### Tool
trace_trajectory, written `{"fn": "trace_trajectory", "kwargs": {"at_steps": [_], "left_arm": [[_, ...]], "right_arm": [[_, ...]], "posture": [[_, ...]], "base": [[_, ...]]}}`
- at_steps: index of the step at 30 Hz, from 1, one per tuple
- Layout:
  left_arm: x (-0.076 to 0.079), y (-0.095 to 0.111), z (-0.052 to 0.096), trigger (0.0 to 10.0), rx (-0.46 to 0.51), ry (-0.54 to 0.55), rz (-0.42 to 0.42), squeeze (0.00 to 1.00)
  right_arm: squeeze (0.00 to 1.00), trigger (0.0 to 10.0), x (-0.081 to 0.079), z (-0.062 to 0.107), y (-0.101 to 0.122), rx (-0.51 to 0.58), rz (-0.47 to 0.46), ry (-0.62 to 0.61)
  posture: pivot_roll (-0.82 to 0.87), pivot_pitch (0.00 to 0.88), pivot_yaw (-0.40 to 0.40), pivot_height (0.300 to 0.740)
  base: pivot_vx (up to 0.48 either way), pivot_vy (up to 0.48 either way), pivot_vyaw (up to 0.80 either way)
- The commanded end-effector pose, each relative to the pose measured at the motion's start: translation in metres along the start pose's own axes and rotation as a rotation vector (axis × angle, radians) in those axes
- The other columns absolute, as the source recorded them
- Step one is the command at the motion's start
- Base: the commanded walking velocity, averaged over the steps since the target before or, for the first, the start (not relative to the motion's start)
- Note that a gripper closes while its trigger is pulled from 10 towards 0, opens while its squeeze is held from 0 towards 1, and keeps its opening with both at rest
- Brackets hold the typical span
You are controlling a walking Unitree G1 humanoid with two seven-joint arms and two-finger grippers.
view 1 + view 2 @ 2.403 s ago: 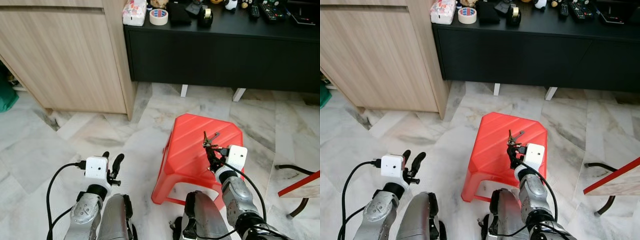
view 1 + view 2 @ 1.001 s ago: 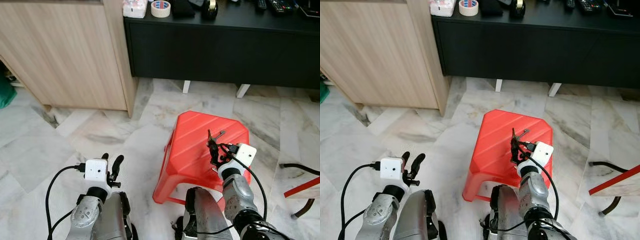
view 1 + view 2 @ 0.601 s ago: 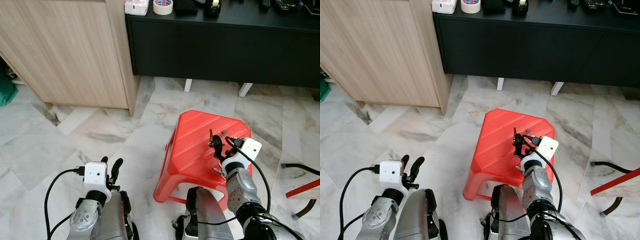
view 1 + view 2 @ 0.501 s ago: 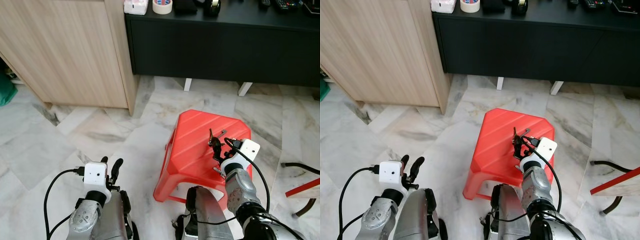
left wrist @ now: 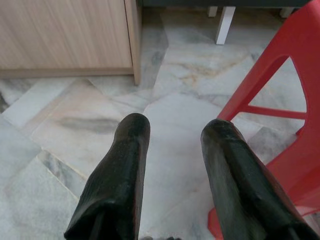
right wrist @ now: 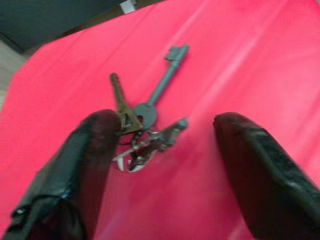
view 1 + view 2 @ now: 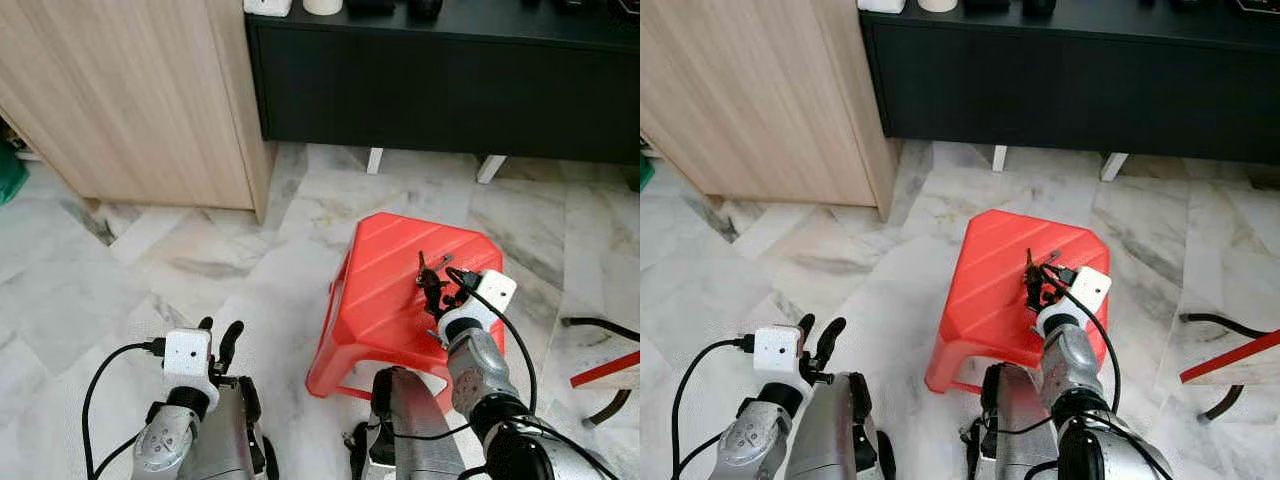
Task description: Hang keys on a hook
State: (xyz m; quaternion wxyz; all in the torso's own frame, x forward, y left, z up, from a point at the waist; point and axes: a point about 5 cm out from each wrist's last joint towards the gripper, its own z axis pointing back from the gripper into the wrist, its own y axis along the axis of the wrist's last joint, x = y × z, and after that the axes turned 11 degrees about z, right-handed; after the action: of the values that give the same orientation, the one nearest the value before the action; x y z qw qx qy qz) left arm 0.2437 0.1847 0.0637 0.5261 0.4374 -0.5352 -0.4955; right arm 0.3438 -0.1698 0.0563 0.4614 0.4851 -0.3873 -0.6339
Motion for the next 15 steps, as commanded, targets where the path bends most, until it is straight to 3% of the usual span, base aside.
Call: {"fn": "trace_trajectory", "kwargs": {"at_steps": [1, 15], "left_arm": [[-0.0003, -0.0056, 0.0055, 10.0, -0.028, 0.005, -0.012, 0.00], [0.0034, -0.0077, 0.0075, 10.0, -0.039, 0.002, -0.006, 0.00]], "right_arm": [[0.00, 0.0, 0.0002, 0.0021, -0.0075, -0.036, -0.005, 0.003], [0.00, 0.0, -0.0054, 0.0002, -0.0054, -0.035, -0.006, 0.027]], "posture": [[0.14, 0.308, -0.054, 0.567], [0.13, 0.322, -0.056, 0.567]], "base": [[0.000, 0.000, 0.00], [0.000, 0.000, 0.00]]}}
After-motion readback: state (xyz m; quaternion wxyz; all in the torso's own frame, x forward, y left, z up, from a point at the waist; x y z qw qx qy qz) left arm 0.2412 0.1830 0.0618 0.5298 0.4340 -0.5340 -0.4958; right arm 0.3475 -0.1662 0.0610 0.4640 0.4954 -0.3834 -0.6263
